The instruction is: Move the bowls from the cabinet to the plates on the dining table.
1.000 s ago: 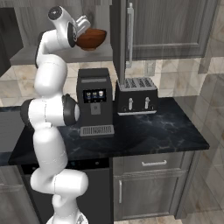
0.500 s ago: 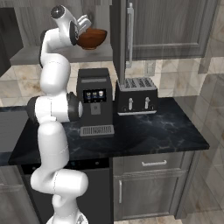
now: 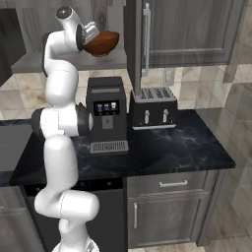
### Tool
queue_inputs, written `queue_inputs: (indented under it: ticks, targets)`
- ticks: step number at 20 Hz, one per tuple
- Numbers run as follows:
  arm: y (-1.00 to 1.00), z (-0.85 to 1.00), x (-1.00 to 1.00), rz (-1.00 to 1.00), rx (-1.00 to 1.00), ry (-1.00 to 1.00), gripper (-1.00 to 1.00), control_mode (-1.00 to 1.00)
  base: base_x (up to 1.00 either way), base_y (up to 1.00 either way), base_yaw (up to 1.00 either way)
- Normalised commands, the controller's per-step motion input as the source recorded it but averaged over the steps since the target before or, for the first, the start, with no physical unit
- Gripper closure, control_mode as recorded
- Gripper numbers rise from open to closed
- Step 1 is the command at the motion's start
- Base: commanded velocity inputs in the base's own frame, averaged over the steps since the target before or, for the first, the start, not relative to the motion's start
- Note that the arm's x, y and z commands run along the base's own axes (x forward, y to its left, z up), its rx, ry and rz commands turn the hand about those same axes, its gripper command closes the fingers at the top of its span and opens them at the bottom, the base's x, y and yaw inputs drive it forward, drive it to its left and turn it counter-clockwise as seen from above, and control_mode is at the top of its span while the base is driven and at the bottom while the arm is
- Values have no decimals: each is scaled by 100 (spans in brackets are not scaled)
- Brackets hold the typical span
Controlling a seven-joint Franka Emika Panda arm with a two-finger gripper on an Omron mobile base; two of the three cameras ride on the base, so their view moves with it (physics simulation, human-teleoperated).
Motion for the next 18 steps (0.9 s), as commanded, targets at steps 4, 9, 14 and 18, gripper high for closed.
queue_inputs:
  ticks: [4,9,14,18]
  targets:
    - [0,-14,6,4,0,7,100,-100,0,0,0]
    - [0,-6,14,2,0,3,100,-100,0,0,0]
    - [0,0,17,1,0,0,100,-100,0,0,0]
    - [-1,0,5,1,0,0,100,-100,0,0,0]
